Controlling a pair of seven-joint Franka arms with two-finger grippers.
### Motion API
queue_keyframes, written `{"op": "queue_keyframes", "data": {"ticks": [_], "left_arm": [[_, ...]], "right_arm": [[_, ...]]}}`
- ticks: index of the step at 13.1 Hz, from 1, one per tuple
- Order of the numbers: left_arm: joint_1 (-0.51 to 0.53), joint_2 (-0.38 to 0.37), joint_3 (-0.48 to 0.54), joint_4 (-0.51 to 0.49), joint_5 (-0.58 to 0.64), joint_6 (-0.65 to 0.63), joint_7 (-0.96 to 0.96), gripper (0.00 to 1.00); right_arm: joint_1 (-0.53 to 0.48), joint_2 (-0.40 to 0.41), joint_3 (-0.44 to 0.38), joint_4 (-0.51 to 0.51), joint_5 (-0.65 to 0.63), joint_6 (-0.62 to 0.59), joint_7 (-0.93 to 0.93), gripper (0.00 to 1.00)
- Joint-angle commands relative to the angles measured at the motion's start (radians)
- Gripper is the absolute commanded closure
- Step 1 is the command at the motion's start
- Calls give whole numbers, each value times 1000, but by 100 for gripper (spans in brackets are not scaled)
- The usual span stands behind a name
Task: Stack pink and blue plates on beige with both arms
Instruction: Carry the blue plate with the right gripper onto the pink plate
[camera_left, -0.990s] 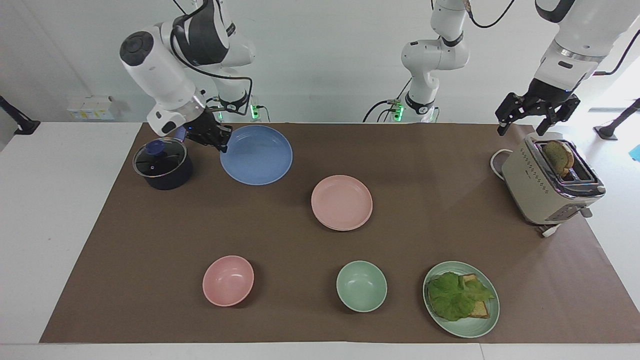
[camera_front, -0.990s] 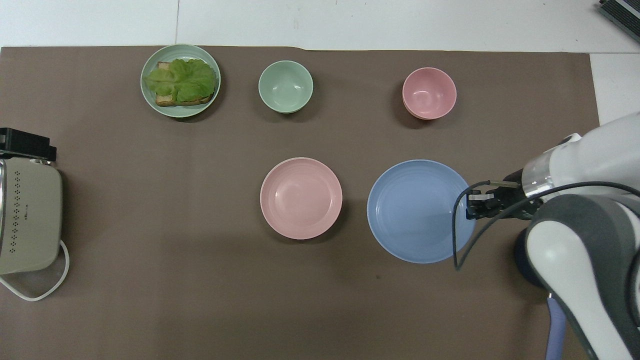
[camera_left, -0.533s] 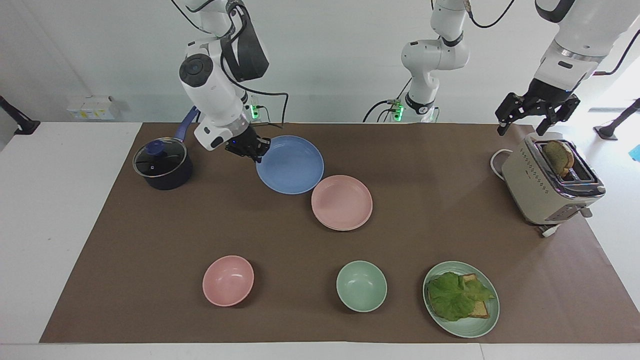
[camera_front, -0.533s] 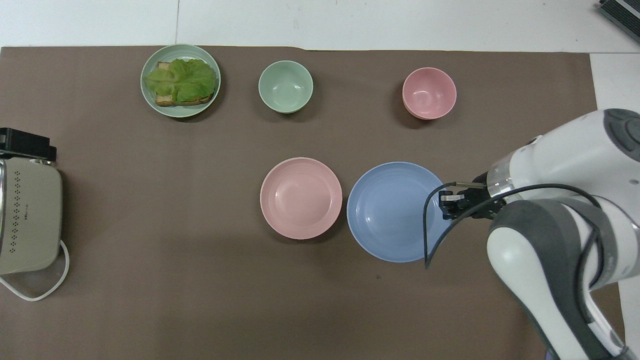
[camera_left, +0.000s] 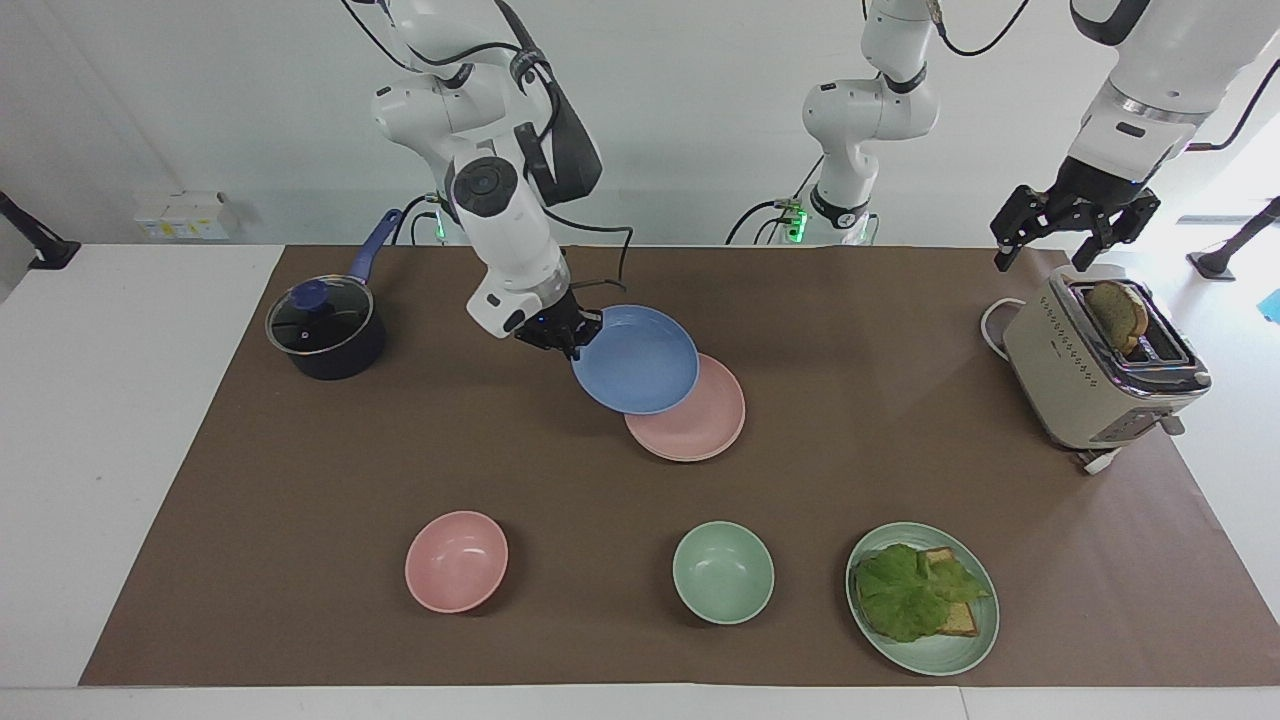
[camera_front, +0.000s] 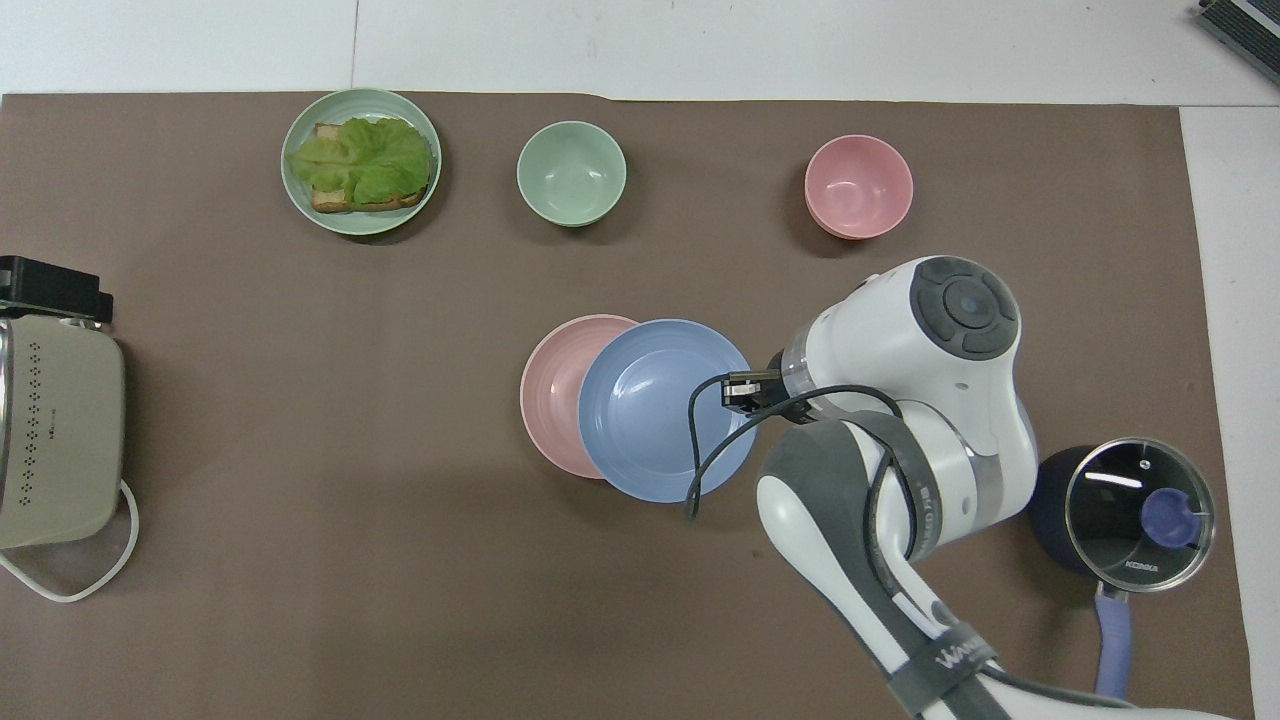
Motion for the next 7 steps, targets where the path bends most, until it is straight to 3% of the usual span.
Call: {"op": "queue_keyframes", "data": {"ticks": [1, 7], "left_arm": [[2, -8, 0, -6, 14, -12, 6, 0], [2, -8, 0, -6, 14, -12, 6, 0]], "right_arm": [[36, 34, -3, 5, 35, 62, 47, 100], [76, 96, -3, 3, 35, 131, 69, 100]]}}
